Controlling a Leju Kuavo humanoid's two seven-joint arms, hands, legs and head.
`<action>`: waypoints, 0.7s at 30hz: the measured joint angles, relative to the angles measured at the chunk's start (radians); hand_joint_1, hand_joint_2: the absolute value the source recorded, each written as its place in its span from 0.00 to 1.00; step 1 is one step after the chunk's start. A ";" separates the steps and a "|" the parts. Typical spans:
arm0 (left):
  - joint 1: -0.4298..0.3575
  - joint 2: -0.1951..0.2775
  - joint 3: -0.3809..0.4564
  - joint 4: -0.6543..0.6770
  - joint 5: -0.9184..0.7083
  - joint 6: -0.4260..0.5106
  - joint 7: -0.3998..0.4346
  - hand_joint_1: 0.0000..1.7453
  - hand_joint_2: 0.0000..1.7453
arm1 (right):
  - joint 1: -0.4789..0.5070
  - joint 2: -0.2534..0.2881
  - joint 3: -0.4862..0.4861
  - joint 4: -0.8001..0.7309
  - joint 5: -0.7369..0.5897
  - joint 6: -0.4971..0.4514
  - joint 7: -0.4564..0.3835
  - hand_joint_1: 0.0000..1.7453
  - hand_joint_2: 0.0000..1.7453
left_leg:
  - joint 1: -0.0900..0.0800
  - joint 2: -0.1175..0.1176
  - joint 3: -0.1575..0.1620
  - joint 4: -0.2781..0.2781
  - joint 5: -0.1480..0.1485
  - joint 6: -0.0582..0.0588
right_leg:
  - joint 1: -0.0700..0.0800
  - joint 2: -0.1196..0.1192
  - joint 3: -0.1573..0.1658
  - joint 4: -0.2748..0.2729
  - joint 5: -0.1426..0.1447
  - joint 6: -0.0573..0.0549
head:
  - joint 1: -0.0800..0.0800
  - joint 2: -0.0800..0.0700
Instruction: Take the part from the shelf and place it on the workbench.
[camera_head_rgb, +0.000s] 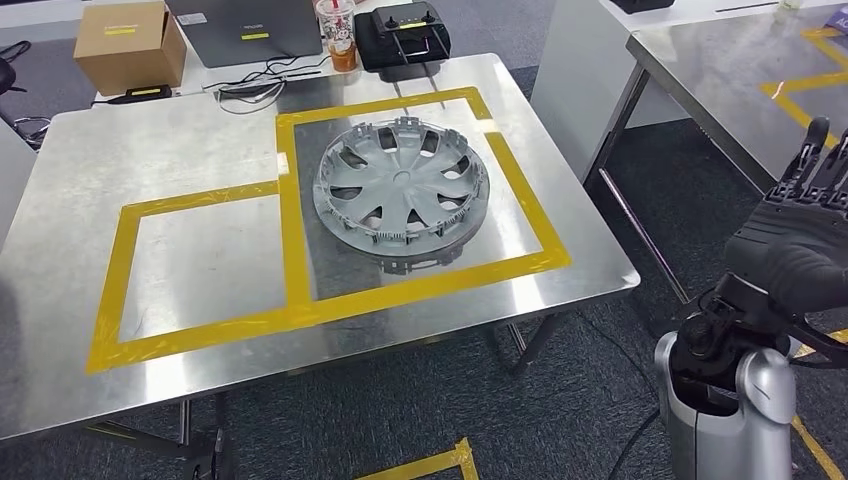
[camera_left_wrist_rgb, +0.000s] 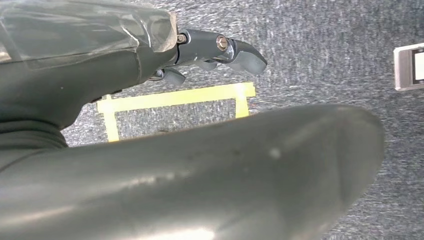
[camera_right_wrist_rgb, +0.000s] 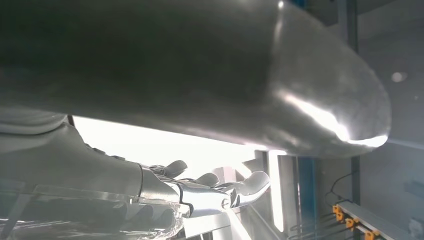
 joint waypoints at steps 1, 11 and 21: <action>0.003 -0.001 0.007 -0.003 -0.004 0.000 0.001 0.00 0.00 | 0.000 0.002 0.000 -0.004 0.000 0.002 0.000 0.00 0.00 | 0.000 0.000 -0.023 0.008 0.016 -0.008 | -0.001 0.001 0.054 -0.061 0.012 0.008 | 0.000 0.000; 0.018 -0.001 0.033 -0.012 -0.020 0.006 0.003 0.00 0.00 | -0.004 0.024 0.000 -0.024 -0.001 0.013 0.005 0.00 0.00 | 0.014 -0.004 -0.123 0.295 -0.156 -0.063 | 0.001 -0.001 0.062 -0.176 0.101 -0.041 | -0.005 0.000; 0.027 0.003 0.059 -0.042 -0.059 0.018 0.018 0.00 0.00 | -0.002 0.039 -0.005 -0.053 0.006 0.036 0.010 0.00 0.00 | -0.005 -0.003 0.095 0.004 -0.082 -0.007 | 0.002 -0.002 -0.005 -0.171 0.164 -0.001 | -0.005 0.000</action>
